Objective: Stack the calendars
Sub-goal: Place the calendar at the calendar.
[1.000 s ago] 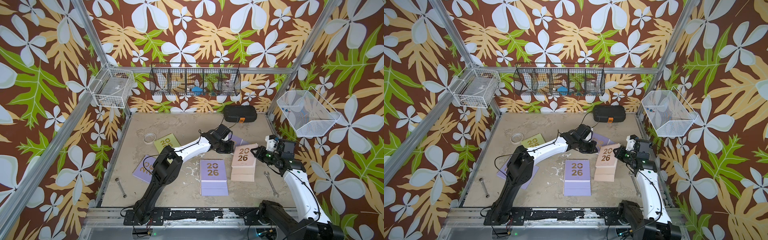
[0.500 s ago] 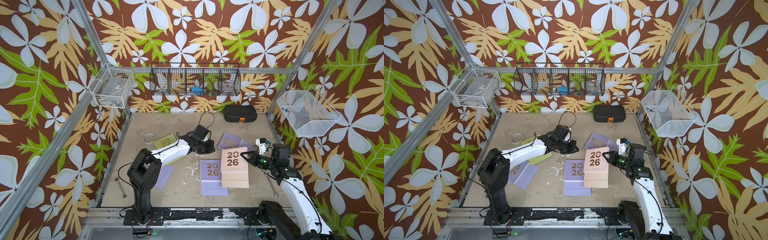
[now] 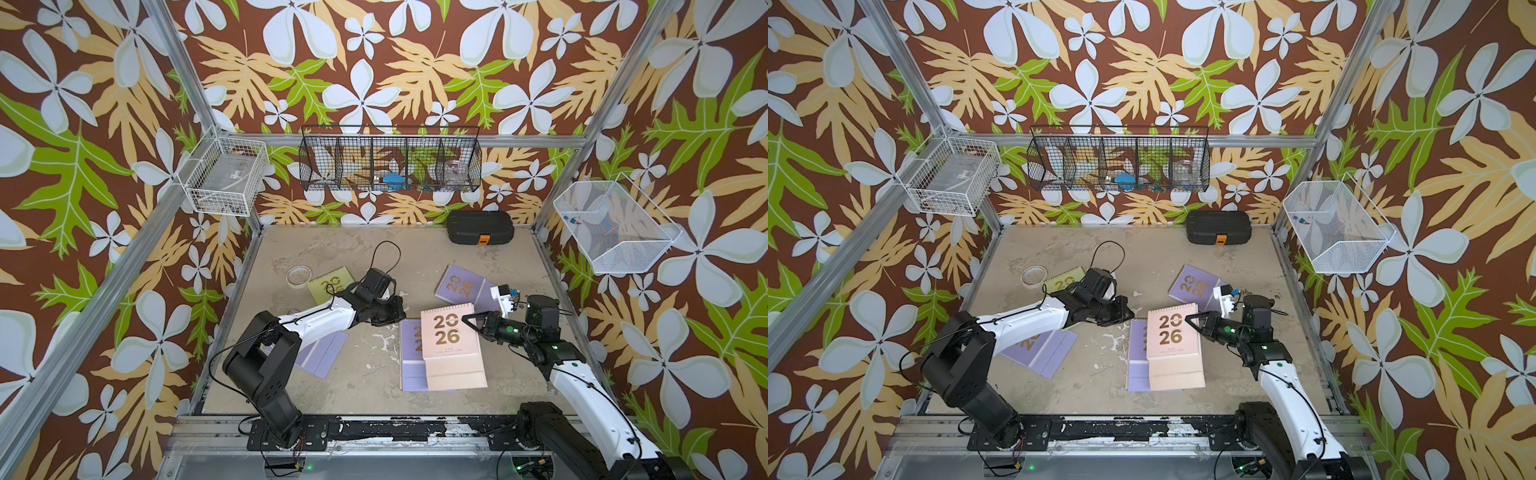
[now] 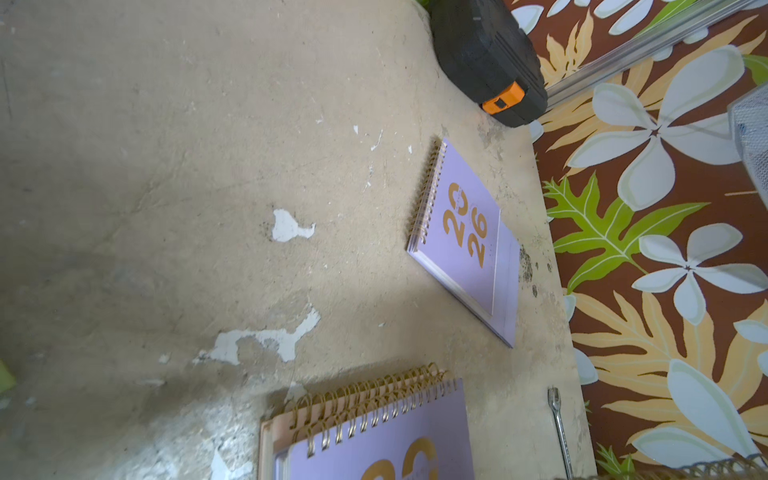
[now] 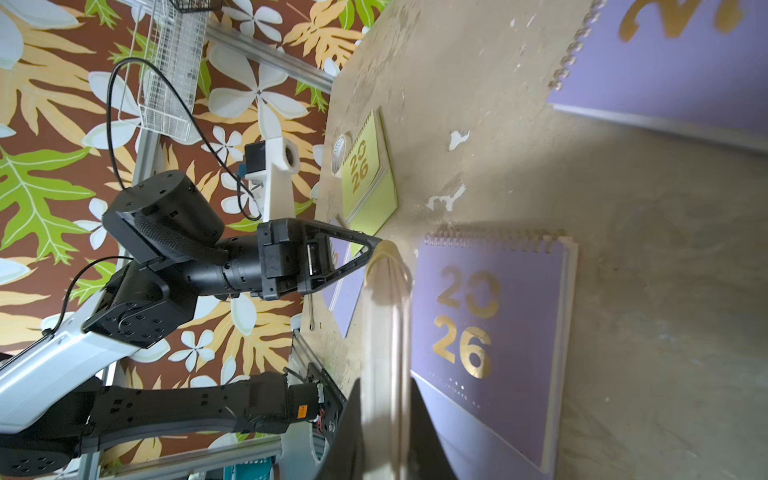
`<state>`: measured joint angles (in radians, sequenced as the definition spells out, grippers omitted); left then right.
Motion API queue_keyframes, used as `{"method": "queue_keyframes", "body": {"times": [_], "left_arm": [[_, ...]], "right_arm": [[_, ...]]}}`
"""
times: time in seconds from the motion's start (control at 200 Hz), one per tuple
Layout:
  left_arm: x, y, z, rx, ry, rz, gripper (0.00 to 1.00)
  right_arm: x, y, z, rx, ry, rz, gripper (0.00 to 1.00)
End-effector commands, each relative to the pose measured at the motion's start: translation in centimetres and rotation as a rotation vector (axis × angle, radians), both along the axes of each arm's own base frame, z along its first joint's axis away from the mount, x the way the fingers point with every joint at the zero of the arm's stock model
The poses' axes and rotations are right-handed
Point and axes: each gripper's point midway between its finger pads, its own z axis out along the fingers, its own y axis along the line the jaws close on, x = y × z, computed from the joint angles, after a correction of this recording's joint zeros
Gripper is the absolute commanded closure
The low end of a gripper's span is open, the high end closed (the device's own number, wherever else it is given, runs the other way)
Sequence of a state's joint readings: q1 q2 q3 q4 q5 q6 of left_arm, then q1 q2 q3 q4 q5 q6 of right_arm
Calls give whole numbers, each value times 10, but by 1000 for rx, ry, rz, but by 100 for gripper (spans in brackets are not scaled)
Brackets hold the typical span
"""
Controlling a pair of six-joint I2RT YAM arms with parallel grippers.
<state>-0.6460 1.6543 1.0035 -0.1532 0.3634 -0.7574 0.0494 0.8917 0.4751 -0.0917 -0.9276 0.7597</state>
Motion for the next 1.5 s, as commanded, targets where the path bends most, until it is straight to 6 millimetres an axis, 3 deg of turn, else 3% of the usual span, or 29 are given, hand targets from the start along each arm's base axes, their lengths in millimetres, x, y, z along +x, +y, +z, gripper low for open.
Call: {"method": "queue_keyframes", "body": {"times": [0.0,0.5,1.496], "left_arm": [[1,0,0,-33,-8,10,100],[-18,11,-34,-22,62,6,100],[-18,12,-44,-11,85,14,100]], "right_arm": [[5,8,11,53,-48,15,99],[13,22,-7,128,-20,23,99],[32,40,-47,113,46,31,99]]}}
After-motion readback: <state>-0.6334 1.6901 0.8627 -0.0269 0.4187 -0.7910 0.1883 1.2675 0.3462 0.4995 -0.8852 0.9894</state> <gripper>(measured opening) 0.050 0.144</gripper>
